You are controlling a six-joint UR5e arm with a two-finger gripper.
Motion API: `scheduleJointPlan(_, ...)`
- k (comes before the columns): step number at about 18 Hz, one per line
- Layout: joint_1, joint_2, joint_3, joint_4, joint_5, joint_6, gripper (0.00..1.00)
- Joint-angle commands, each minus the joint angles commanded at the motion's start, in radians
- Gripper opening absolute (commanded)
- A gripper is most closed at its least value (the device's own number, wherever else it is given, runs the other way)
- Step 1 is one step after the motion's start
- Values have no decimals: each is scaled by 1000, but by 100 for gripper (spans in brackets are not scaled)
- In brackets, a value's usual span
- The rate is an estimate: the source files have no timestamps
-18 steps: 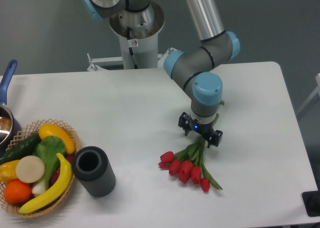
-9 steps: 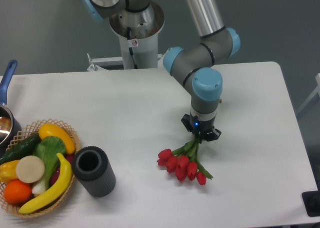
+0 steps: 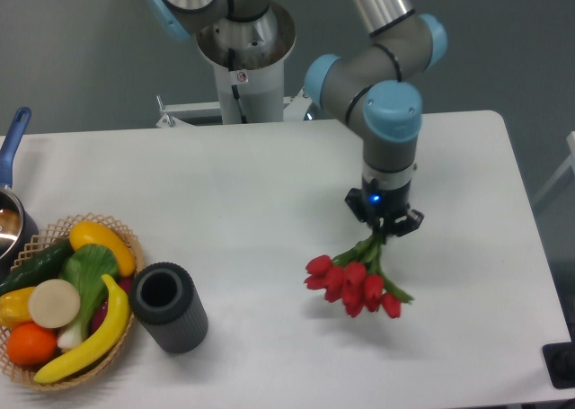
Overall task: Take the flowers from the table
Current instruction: 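Lift the gripped red tulip bunch up off the table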
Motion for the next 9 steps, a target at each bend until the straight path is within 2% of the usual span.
scheduleJointPlan(2,-3,3,63,-67,3,6,0)
scheduleJointPlan(5,-11,0,150,-234,50,9,0)
scheduleJointPlan(9,-18,-1,177,-259,52,8,0)
